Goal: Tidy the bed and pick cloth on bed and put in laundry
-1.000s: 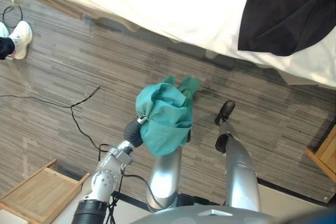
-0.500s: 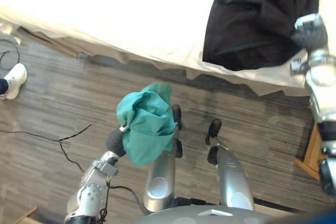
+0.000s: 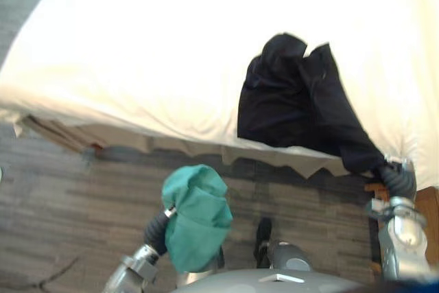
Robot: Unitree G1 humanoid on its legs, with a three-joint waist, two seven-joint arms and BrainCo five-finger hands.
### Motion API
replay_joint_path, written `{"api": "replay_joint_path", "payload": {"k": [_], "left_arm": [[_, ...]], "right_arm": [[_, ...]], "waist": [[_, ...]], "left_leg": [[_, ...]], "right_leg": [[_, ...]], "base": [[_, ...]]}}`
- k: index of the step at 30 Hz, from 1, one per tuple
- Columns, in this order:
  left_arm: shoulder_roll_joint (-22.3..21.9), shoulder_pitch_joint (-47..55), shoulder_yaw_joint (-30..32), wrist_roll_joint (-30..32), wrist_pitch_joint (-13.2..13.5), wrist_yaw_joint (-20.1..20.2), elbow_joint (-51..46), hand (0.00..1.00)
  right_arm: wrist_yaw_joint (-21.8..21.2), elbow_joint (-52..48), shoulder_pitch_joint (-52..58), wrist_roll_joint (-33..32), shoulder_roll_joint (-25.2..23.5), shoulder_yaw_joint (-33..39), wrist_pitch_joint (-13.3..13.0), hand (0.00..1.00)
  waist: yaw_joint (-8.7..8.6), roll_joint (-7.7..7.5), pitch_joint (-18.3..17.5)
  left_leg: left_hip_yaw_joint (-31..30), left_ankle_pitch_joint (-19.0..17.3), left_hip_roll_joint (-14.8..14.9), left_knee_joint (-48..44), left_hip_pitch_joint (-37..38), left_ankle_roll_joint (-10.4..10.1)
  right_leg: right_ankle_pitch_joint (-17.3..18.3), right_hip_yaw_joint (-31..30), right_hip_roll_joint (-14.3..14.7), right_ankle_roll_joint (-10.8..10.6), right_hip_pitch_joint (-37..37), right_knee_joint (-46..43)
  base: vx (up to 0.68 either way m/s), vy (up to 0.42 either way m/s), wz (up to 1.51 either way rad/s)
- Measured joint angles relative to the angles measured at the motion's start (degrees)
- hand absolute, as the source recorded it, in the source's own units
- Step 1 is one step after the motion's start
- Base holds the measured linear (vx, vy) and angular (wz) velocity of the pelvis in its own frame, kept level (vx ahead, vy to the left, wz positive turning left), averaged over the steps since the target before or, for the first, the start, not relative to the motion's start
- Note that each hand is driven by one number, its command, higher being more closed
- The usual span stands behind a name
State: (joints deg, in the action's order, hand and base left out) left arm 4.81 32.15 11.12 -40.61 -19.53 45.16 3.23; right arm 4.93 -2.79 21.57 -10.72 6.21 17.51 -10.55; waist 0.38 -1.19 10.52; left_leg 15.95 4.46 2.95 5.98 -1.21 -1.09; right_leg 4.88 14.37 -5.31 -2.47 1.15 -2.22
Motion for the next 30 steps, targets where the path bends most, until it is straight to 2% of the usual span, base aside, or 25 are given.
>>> {"api": "replay_joint_path", "payload": {"k": [2,5,7,8,10,13,15,18,20,21,23,26,30], "left_arm": [[-0.2,1.0,-1.7,2.1,0.7,0.0,3.2,1.0],[-1.1,1.8,-2.0,4.2,2.9,0.3,5.1,1.0],[-1.2,2.9,-2.1,4.2,3.6,0.8,5.2,1.0],[-1.2,3.0,-2.1,4.2,4.1,1.2,5.3,1.0],[-1.3,2.8,-3.5,4.2,5.1,1.1,5.8,1.0],[-1.4,-0.1,-8.1,4.2,7.2,-3.3,13.4,1.0],[-1.3,-4.0,-10.9,4.0,10.6,-6.3,19.2,1.0],[-0.9,-6.6,-12.2,4.0,13.7,-10.7,25.0,1.0],[-0.7,-9.4,-12.2,3.5,16.6,-14.2,32.0,1.0],[-0.7,-10.3,-12.2,3.4,17.4,-15.0,34.2,1.0],[-0.5,-13.4,-12.1,3.0,18.8,-17.2,40.8,1.0],[0.1,-15.0,-10.8,3.2,19.7,-18.3,44.6,1.0],[0.1,-15.5,-10.3,4.2,20.1,-19.0,45.6,1.0]], "right_arm": [[-0.2,0.4,3.3,-0.6,-2.8,-0.9,-0.3,1.0],[0.1,0.6,6.5,-0.5,-4.0,-3.7,-0.5,1.0],[0.4,0.6,6.7,-0.3,-4.5,-5.0,-0.8,1.0],[0.9,0.6,6.9,-0.4,-5.2,-5.1,-1.3,1.0],[2.7,1.3,7.4,-0.7,-5.5,-6.1,-1.7,1.0],[5.7,5.8,7.6,-4.5,-5.5,-7.4,-1.7,1.0],[7.2,12.1,7.4,-7.7,-5.4,-7.4,-2.2,1.0],[8.8,20.4,7.3,-11.2,-5.4,-6.9,-2.4,1.0],[9.3,29.8,6.7,-14.1,-5.1,-3.9,-2.4,1.0],[9.1,32.4,6.0,-14.7,-5.1,-2.5,-2.4,1.0],[8.6,40.8,4.4,-15.8,-5.1,3.0,-2.4,1.0],[7.1,47.2,3.4,-16.4,-5.1,9.9,-2.6,1.0],[6.8,47.8,3.6,-16.8,-5.1,15.0,-3.8,1.0]], "waist": [[-0.41,0.16,-2.2],[-0.5,0.61,-4.0],[-0.61,-0.2,-4.9],[-0.6,0.05,-5.6],[-0.39,-0.64,-6.3],[-0.39,-1.19,-7.5],[-0.8,-1.83,-8.1],[-1.35,-2.07,-9.1],[-2.32,-0.97,-9.8],[-2.64,-0.92,-9.9],[-3.55,0.15,-9.9],[-4.07,0.15,-9.8],[-4.36,-0.15,-9.6]], "left_leg": [[8.6,-1.2,1.3,0.0,3.2,0.0],[12.0,-2.2,1.5,0.0,6.4,-0.3],[13.6,-2.8,1.5,0.0,7.4,-0.5],[15.3,-3.0,1.7,0.0,8.3,-0.6],[16.9,-3.2,1.7,0.0,9.5,-0.7],[18.3,-3.9,1.7,0.0,10.7,-1.1],[18.8,-4.0,1.4,0.0,11.5,-1.3],[20.4,-4.4,1.4,0.0,12.8,-2.0],[21.3,-4.4,1.4,0.0,13.8,-2.5],[21.4,-4.4,1.4,0.0,14.1,-2.4],[21.8,-4.5,1.3,0.0,14.6,-2.5],[23.2,-4.6,1.6,0.0,15.6,-2.8],[24.1,-4.8,1.5,0.0,16.4,-3.0]], "right_leg": [[0.1,0.0,-0.6,-0.4,2.5,0.4],[0.1,0.4,-1.1,-0.7,5.0,-0.1],[0.2,0.5,-1.3,-0.8,5.5,-0.3],[0.3,0.5,-1.4,-0.9,6.0,-0.3],[0.7,0.4,-1.8,-1.5,6.6,-0.9],[0.9,-0.8,-1.9,-1.8,7.2,-1.1],[2.1,-1.8,-2.1,-1.4,7.3,-2.2],[3.1,-3.8,-2.0,-0.9,7.3,-2.8],[3.2,-5.4,-1.8,-0.9,7.4,-3.0],[3.3,-5.7,-1.8,-0.8,7.6,-3.1],[3.4,-6.5,-1.6,-0.7,7.6,-3.1],[3.4,-8.2,-1.1,-0.7,7.7,-3.2],[4.6,-9.1,-1.0,-0.8,7.2,-4.0]], "base": [[0.11,0.049,-0.1],[0.09,0.045,-0.11],[0.04,0.049,-0.13],[0.04,0.04,-0.09],[0.03,0.031,-0.09],[0.02,0.021,-0.18],[0.03,0.006,-0.13],[0.03,-0.005,-0.32],[0.05,-0.005,-0.28],[0.02,-0.002,-0.21],[0.0,-0.008,-0.16],[-0.01,-0.028,-0.27],[-0.05,-0.037,-0.16]]}}
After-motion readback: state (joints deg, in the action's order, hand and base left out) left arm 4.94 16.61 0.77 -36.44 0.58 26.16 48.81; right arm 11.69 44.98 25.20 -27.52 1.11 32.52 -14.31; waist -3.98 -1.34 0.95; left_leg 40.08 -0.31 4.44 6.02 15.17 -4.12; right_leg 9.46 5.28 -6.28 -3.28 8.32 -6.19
